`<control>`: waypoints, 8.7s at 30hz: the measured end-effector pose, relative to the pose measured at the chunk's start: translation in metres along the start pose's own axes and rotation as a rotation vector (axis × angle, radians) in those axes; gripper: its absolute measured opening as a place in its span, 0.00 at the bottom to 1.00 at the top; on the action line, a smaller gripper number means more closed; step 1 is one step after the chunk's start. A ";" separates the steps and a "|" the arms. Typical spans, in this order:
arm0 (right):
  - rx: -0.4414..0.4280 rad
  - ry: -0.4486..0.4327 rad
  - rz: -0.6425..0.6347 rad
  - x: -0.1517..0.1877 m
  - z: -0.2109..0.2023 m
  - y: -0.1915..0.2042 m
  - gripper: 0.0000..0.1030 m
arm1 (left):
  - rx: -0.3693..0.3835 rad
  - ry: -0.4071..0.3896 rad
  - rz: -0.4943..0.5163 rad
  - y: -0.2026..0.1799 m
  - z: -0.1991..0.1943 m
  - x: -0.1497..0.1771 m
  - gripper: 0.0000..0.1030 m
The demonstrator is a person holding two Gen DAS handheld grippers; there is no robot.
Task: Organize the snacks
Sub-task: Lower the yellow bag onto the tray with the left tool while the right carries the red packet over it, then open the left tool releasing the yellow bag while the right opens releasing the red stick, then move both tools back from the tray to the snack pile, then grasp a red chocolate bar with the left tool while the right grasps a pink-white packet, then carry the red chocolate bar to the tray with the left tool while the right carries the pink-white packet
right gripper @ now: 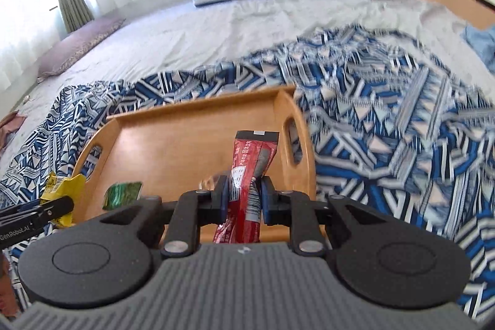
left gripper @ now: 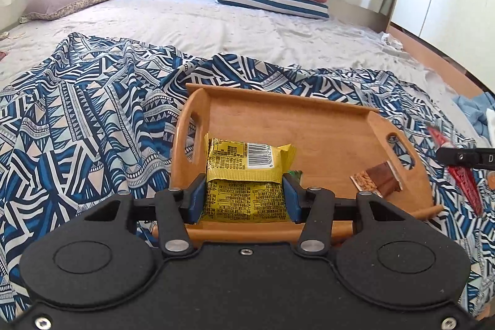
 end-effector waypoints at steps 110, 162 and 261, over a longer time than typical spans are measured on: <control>0.002 -0.158 -0.227 0.053 -0.042 0.028 1.00 | 0.082 0.022 0.119 -0.011 -0.037 0.036 0.97; -0.039 -0.172 -0.147 0.191 -0.078 0.039 0.80 | -0.005 -0.043 0.179 -0.031 -0.069 0.150 0.78; 0.030 -0.210 -0.117 0.099 -0.047 0.040 0.39 | -0.030 -0.155 -0.015 -0.011 -0.070 0.069 0.28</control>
Point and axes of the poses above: each gripper's, at about its wrist camera, not at the fingertips, and z roughly the way its jaws point, y to its left, x to its underside, the point moved 1 cm from there along z, roughly the way its jaws point, and after that the axes turned 7 degrees about -x, right-handed, at the moved point
